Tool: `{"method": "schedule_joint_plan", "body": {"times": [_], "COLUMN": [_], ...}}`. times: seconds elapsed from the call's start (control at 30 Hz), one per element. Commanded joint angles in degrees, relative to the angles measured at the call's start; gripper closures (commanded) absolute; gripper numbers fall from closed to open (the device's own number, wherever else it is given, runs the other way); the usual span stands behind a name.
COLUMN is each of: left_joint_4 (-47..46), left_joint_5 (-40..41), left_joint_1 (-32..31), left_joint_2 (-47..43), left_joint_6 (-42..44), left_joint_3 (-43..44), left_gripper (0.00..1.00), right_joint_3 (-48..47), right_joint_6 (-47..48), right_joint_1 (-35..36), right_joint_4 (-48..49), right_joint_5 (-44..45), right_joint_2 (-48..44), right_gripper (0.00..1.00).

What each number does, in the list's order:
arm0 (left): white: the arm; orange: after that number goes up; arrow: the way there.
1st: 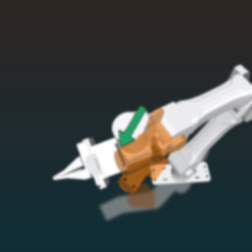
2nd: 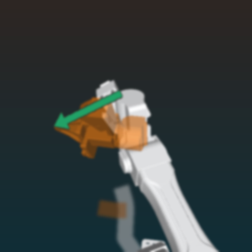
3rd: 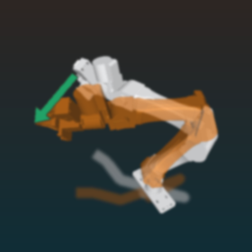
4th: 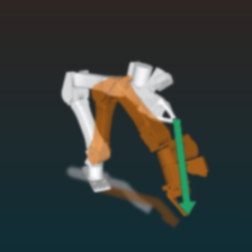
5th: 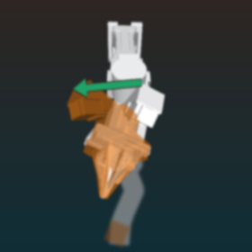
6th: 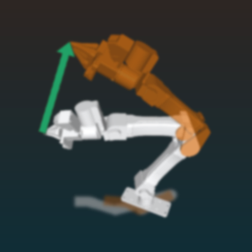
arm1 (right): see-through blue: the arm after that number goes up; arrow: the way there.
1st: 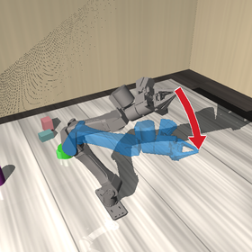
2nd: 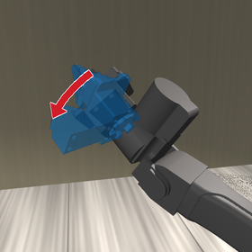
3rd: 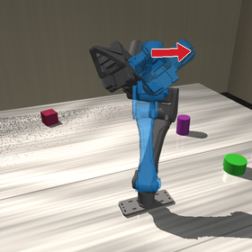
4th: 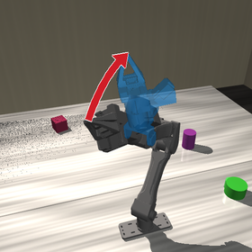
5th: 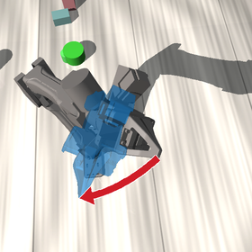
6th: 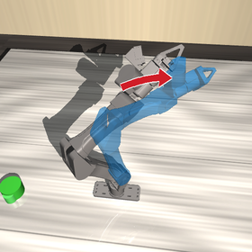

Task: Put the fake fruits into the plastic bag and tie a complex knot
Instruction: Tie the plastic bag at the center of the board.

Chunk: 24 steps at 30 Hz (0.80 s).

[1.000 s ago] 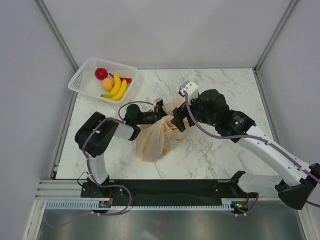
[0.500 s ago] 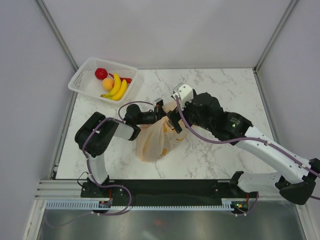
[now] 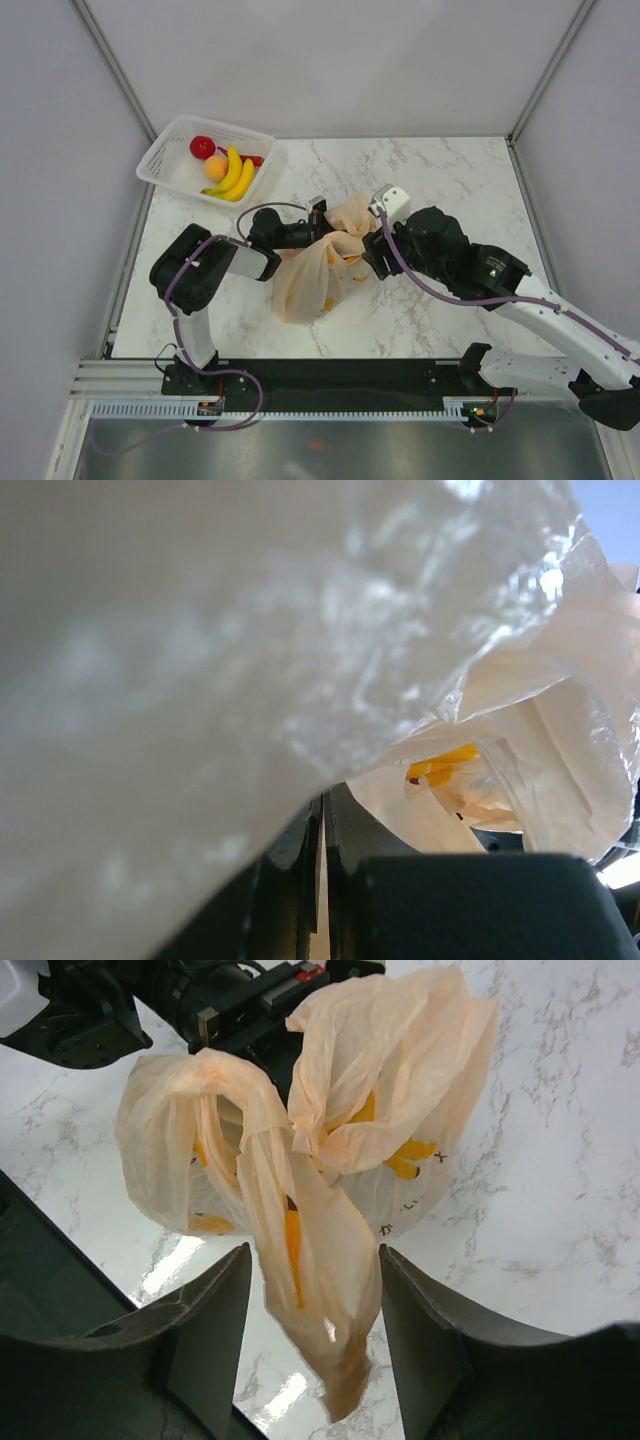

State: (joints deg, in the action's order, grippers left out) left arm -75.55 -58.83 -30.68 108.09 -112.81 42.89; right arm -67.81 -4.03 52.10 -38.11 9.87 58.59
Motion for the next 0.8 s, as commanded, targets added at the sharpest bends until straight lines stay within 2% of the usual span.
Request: {"method": "schedule_joint_plan", "body": {"times": [0.0,0.03,0.13,0.17,0.23,0.3,0.77], "left_joint_4": [-18.06,-17.97,-17.97,-17.97,-18.05,-17.97,-17.97], "left_joint_5": [-0.50,-0.50,-0.41,-0.50,-0.50,-0.59,-1.46], "left_joint_1": [-0.35,-0.35,-0.26,-0.35,-0.35,-0.35,-0.35], "left_joint_2": [-1.04,-1.04,-1.04,-1.13,-1.39,-1.83,-2.98], "left_joint_6": [1.55,1.55,1.55,1.46,1.37,1.37,0.58], "left_joint_3": [0.87,0.88,0.88,0.96,0.79,0.79,1.31], "left_gripper": [0.92,0.92,0.92,0.92,0.92,0.92,0.92], "right_joint_3": [1.54,1.80,2.33,2.51,2.68,2.95,4.10], "right_joint_6": [-2.56,-2.82,-2.82,-2.74,-2.73,-2.82,-4.14], "right_joint_1": [-0.24,-0.50,-1.38,-1.73,-2.70,-4.19,-9.47], "right_joint_4": [-0.92,-0.83,-0.21,0.57,1.71,2.86,9.80], "right_joint_5": [0.15,0.59,1.38,0.95,0.68,-0.19,-9.78], "right_joint_2": [-1.46,-1.46,-0.85,-0.84,0.12,1.00,4.69], "right_gripper": [0.40,0.53,0.73,0.85,0.97,1.00,1.00]}}
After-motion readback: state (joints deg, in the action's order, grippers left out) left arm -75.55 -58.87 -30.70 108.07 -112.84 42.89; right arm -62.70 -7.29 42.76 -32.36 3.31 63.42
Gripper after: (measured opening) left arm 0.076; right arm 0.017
